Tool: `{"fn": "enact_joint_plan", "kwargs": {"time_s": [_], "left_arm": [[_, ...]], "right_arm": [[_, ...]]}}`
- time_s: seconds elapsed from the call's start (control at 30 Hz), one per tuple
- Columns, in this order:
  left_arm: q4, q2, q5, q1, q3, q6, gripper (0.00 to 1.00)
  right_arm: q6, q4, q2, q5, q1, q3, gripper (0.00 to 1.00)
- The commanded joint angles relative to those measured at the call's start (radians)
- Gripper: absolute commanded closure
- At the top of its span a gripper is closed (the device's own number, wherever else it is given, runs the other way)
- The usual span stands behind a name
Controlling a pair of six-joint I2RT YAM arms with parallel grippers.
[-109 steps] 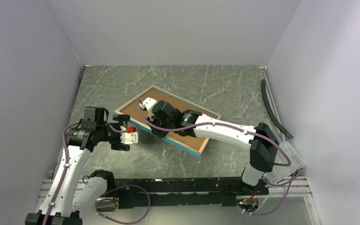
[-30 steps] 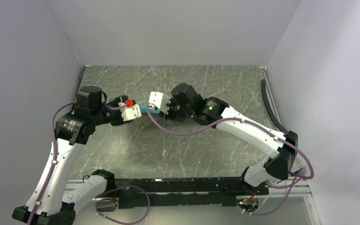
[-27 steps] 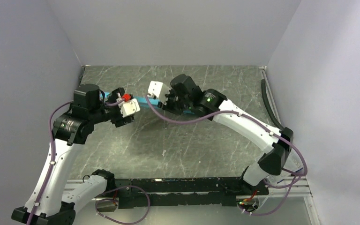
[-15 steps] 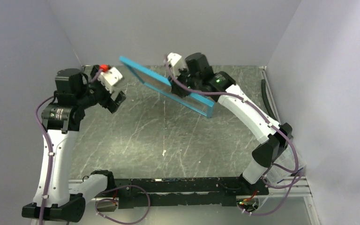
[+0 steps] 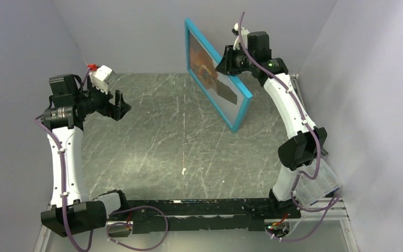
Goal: Put the photo into the frame
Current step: Turn over the photo frame at the center of the board.
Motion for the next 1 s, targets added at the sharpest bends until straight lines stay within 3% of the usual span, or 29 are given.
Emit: {"fn": "enact_joint_plan", "kwargs": {"time_s": [0.0,0.17,0.33,0.67,0.97], "left_arm": [[0.022,-0.028,0.093,0.006,-0.064,-0.051,0.06],[0.043,-0.034,0.135,0.01,-0.153,-0.061,0.06],[0.056,-0.035,0.173,0.02,-0.2,-0.072,0.07],[-0.005,-0.023,0.152,0.036,-0.29,0.043,0.08],[-0.029,0.057,0.071,0.048,-0.409,0.202,0.12]], "right_arm": [[0.257,-0.039,0.055,-0.153,0.021,0.099,0.9],[0.397,0.031,0.021,-0.227,0.032,0.082,0.95],[0.46,0.063,-0.056,-0.194,0.077,-0.004,0.95],[0.541,0.382,-0.35,-0.099,0.087,-0.649,0.95],[0.478,0.534,-0.478,-0.07,0.076,-1.017,0.96]]}}
